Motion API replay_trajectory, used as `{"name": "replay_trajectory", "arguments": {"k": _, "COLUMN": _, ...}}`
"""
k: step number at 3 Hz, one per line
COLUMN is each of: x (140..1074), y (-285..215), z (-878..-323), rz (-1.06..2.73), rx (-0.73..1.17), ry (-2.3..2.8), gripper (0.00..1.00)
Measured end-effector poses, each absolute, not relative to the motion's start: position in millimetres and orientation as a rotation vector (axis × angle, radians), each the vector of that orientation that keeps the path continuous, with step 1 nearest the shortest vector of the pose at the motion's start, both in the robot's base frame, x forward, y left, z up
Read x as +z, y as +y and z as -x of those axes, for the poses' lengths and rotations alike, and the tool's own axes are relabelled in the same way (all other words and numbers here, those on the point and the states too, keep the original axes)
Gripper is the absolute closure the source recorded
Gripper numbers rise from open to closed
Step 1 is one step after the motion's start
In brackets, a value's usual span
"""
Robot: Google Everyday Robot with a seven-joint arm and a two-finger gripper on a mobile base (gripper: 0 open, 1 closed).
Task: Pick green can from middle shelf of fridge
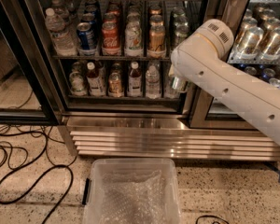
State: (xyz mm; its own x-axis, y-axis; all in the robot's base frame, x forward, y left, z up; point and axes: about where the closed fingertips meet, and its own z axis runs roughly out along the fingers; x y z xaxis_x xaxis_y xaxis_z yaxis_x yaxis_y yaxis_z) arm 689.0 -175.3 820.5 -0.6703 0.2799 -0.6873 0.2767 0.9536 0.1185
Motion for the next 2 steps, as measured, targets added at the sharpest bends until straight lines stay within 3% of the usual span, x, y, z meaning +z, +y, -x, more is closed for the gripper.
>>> {"name": "replay_trajectory", "arguments": {"k": 2, "x": 793, "y": -158, "z": -659, "rz": -0.374, "rx": 0.066, "ry": 2.445, "gripper": 1.00}}
